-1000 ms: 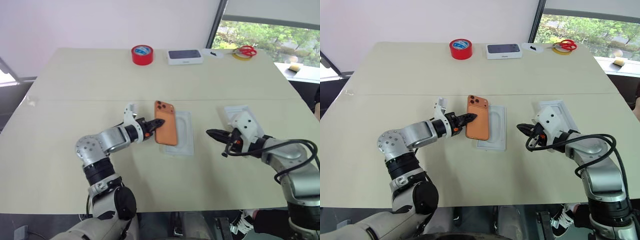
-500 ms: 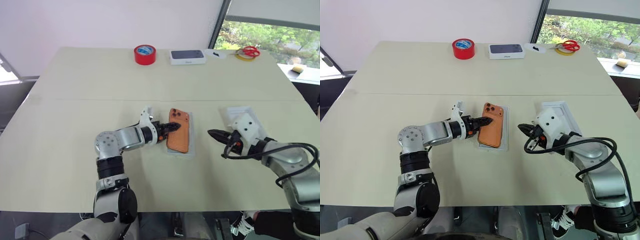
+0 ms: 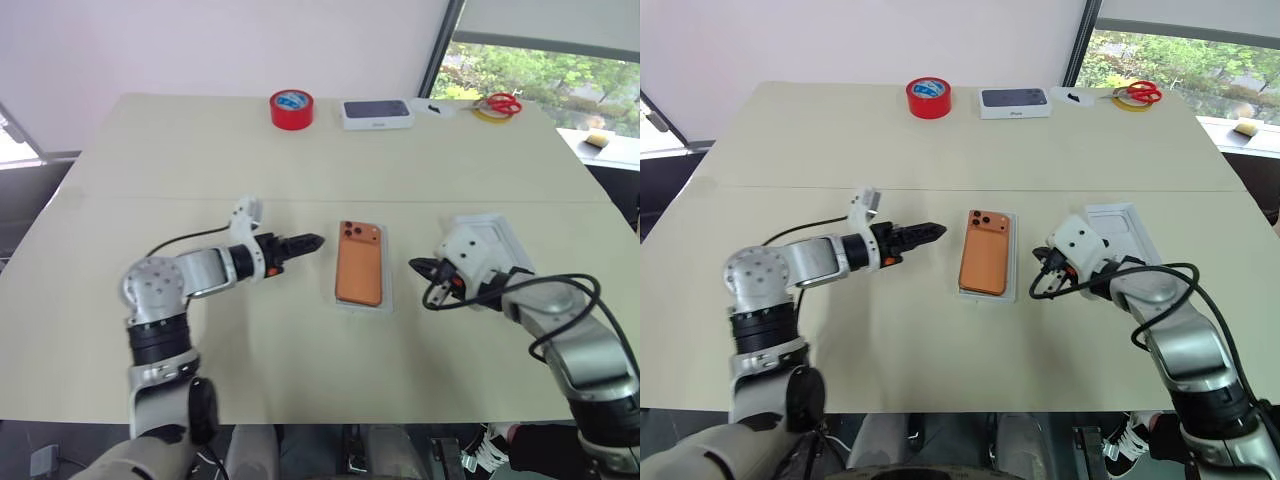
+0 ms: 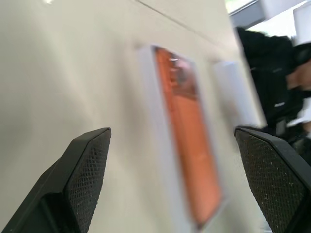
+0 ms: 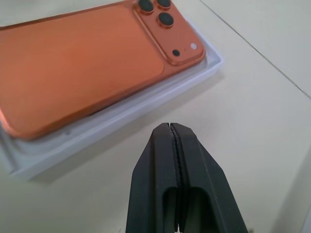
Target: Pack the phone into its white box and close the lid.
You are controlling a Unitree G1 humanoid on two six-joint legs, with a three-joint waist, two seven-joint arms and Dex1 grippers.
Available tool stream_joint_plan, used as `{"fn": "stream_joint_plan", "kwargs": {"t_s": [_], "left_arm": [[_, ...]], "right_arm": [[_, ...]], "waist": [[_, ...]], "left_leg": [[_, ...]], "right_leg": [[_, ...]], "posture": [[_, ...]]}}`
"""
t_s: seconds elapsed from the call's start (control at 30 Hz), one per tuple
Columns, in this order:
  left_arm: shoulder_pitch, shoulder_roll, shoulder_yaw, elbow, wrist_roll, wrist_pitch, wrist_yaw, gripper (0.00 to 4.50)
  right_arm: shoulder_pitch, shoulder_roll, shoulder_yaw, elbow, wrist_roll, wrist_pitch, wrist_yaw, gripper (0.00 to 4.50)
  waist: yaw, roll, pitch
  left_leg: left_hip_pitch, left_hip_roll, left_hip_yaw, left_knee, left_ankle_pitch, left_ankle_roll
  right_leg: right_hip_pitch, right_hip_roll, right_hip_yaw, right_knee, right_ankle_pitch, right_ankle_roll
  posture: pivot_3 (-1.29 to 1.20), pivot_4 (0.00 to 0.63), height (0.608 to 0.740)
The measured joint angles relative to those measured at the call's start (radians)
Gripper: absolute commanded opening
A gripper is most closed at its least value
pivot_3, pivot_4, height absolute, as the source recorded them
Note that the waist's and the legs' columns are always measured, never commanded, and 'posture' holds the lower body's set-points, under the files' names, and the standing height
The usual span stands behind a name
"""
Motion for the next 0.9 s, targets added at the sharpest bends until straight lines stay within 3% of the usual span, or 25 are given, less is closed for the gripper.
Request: {"fn": "stream_joint_plan", "kwargs": {"t_s": [0.1, 0.23, 0.57, 0.9], "left_arm": [[0.045, 0.088, -0.1, -0.044, 0.077, -0.11, -0.094, 2.52], [0.102, 0.233, -0.267, -0.13, 0.204, -0.319, -0.293, 0.38], [0.176, 0.386, -0.41, -0.139, 0.408, -0.635, -0.565, 0.38], [0.179, 0.3, -0.553, -0.106, 0.584, -0.73, -0.565, 0.38]], "right_arm": [[-0.02, 0.001, 0.022, 0.022, -0.013, 0.013, -0.012, 0.0], [-0.07, 0.006, 0.046, 0.024, -0.016, 0.024, -0.016, 0.0], [-0.174, 0.107, 0.161, -0.044, 0.003, 0.067, -0.018, 0.0], [-0.167, 0.068, 0.201, -0.039, -0.068, 0.111, -0.08, 0.0]], "waist": [[0.001, 0.0, 0.0], [-0.001, 0.001, 0.0], [-0.003, 0.002, 0.001], [0.001, 0.002, 0.001]], "left_leg": [[-0.001, 0.0, 0.0, 0.0, 0.0, 0.0], [0.0, 0.0, 0.001, -0.001, 0.0, 0.0], [-0.001, 0.001, 0.002, -0.001, 0.0, 0.0], [-0.005, 0.001, 0.004, 0.0, 0.0, 0.001]], "right_leg": [[0.0, 0.0, 0.0, 0.0, 0.0, 0.0], [-0.001, 0.0, 0.0, 0.0, 0.0, 0.0], [-0.003, 0.0, 0.001, 0.0, 0.0, 0.0], [-0.006, -0.001, 0.001, 0.001, 0.0, 0.0]], "posture": [[0.0, 0.15, 0.73], [0.0, 0.15, 0.73], [0.0, 0.15, 0.73], [0.0, 0.15, 0.73]]}}
